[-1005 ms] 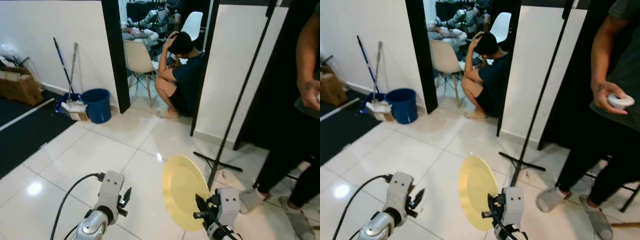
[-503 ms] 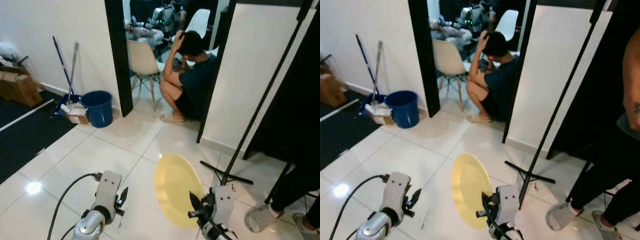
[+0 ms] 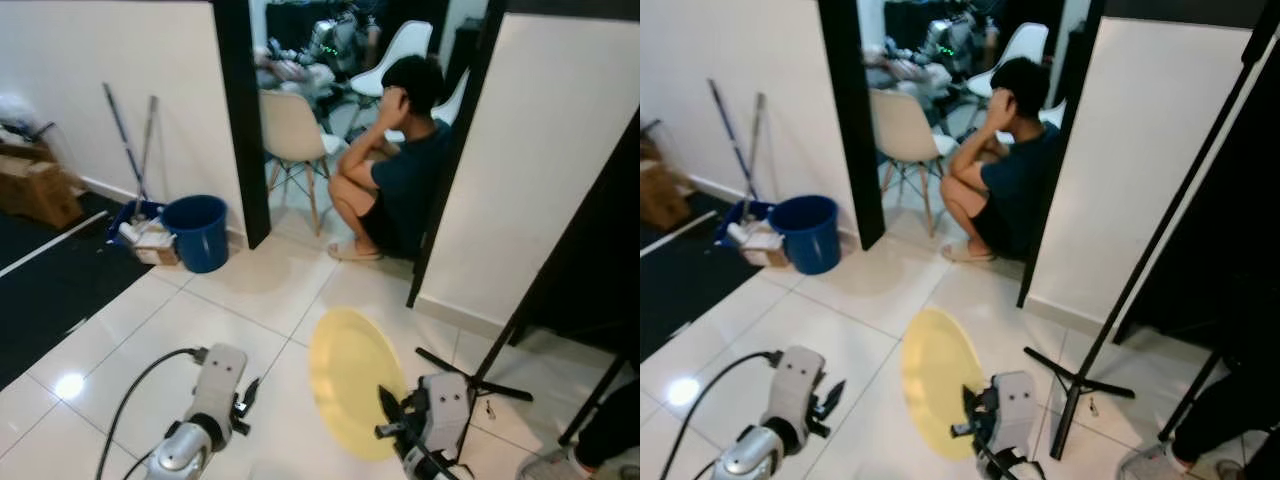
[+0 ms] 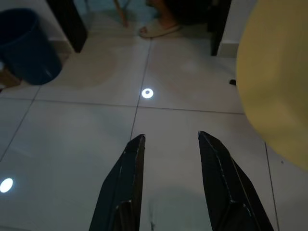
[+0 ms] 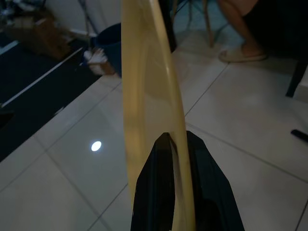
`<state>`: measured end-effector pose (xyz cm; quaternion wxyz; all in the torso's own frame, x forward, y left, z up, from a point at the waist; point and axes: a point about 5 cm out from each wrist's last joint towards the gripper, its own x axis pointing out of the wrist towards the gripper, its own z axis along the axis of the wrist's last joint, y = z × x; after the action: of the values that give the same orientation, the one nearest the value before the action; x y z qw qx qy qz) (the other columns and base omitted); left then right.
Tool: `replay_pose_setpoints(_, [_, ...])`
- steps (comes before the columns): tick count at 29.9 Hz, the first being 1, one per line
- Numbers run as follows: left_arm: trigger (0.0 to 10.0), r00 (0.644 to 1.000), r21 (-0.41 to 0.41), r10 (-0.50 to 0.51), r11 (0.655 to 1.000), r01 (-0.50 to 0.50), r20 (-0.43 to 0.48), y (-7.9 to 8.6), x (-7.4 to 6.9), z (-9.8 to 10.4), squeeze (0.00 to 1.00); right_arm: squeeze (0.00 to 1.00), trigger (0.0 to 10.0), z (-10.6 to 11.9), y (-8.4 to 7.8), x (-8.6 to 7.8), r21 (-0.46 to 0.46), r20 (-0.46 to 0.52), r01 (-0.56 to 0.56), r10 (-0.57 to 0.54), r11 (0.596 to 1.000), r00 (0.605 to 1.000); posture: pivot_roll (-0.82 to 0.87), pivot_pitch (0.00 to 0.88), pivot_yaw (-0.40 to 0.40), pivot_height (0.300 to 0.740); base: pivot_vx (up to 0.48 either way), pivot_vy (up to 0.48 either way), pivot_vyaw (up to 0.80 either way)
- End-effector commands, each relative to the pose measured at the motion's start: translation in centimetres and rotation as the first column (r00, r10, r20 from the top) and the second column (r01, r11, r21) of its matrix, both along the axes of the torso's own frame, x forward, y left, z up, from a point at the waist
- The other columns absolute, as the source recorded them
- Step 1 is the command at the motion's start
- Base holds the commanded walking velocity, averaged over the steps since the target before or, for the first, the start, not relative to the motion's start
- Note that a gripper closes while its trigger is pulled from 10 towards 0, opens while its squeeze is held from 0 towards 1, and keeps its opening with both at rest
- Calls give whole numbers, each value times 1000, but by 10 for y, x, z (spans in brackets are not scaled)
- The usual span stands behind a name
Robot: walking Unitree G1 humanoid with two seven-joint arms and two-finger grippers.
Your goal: Setting the table
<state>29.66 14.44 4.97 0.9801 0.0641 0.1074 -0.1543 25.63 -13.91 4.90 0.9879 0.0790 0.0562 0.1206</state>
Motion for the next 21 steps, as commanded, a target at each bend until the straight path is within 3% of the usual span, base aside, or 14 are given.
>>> replay_pose_setpoints(1, [10000, 999, 0, -13, 1000, 13, -30, -3, -4, -7, 0, 0, 10000, -1, -1, -2, -13, -7, 0, 0, 1000, 1000, -56, 51, 118, 740, 480, 0, 0])
replay_pose_setpoints(18, [10000, 1000, 1, -12, 1000, 12, -29, -3, -4, -7, 0, 0, 10000, -2, -1, -2, -18, -11, -9, 9, 1000, 1000, -55, 46, 116, 740, 480, 0, 0])
replay_pose_setpoints(21, [10000, 1000, 1, -12, 1000, 12, -29, -3, -4, -6, 0, 0, 10000, -2, 0, -2, -19, -11, -16, 16, 1000, 1000, -54, 48, 115, 740, 480, 0, 698])
